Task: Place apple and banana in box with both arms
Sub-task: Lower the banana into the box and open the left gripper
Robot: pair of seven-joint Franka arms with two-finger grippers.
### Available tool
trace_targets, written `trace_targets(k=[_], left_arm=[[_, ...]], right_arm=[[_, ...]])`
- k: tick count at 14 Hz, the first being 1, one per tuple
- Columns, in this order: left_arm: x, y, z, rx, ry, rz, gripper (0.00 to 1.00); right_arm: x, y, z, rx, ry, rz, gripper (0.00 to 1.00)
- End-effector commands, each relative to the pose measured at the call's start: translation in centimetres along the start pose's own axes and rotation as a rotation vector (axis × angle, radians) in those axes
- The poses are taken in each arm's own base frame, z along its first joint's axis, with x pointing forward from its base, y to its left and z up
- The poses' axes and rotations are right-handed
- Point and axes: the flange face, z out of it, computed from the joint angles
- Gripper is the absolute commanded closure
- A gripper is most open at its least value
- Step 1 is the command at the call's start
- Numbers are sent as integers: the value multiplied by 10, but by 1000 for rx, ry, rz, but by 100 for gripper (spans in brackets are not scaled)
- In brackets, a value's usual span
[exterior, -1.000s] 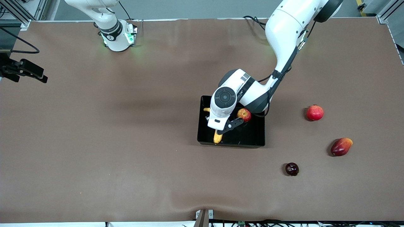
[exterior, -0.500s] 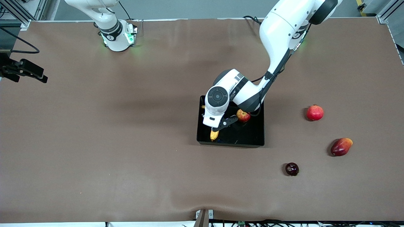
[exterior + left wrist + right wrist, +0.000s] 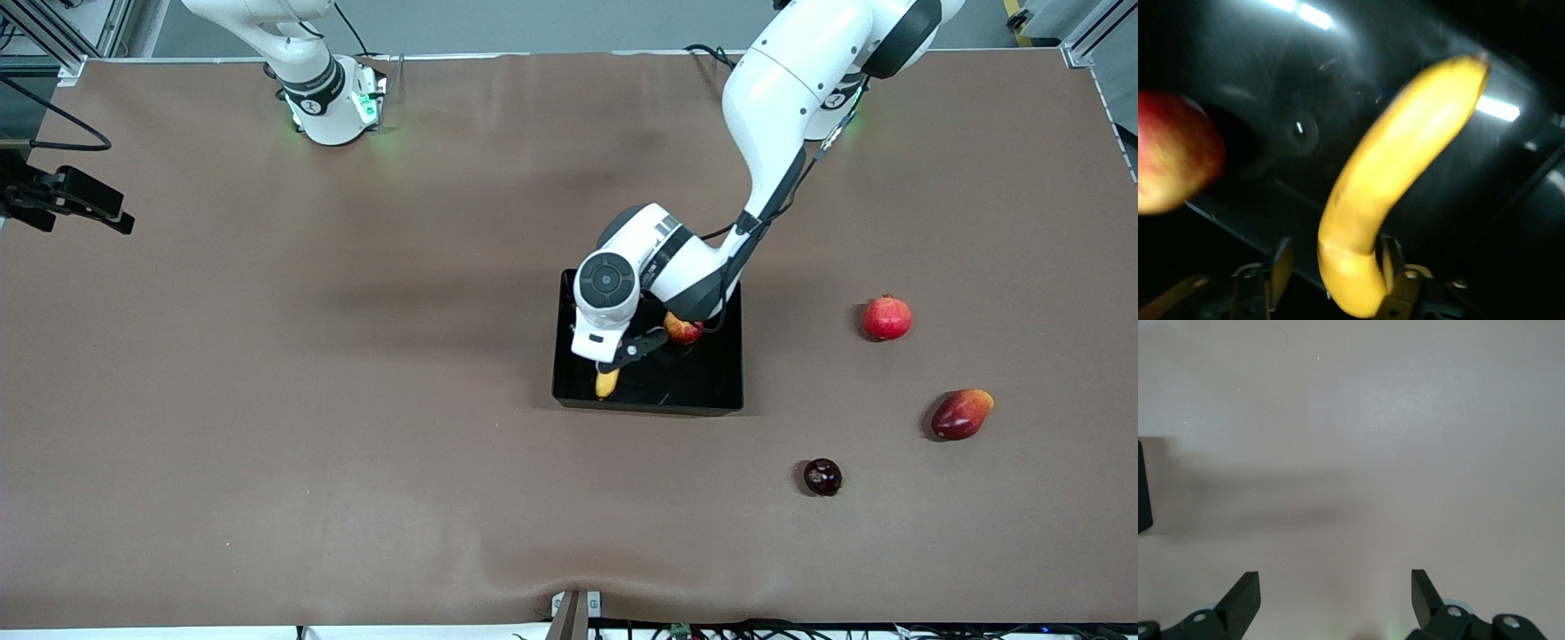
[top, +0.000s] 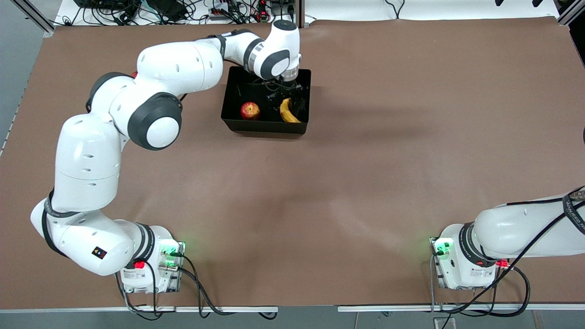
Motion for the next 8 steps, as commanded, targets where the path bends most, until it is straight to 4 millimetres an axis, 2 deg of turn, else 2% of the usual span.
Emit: trace_targets(k=[1,2,4,7,8], left_arm=[[38,-16,-43,-26,83,-28,0],[58,-29,-71,-43,123,-17,0],[109,-66,-124,-87,164,-31,0],[166,-135,-186,-87,171,4,0],[180,-159,-204,-75,166,29,0]], right_arm=[[1,-1,-4,9,4,11,0],[1,-1,-4,9,5,11,0],[1,0,-5,9,5,13,0],[1,0,-5,9,5,13,0],[1,0,-4,9,4,13,0]])
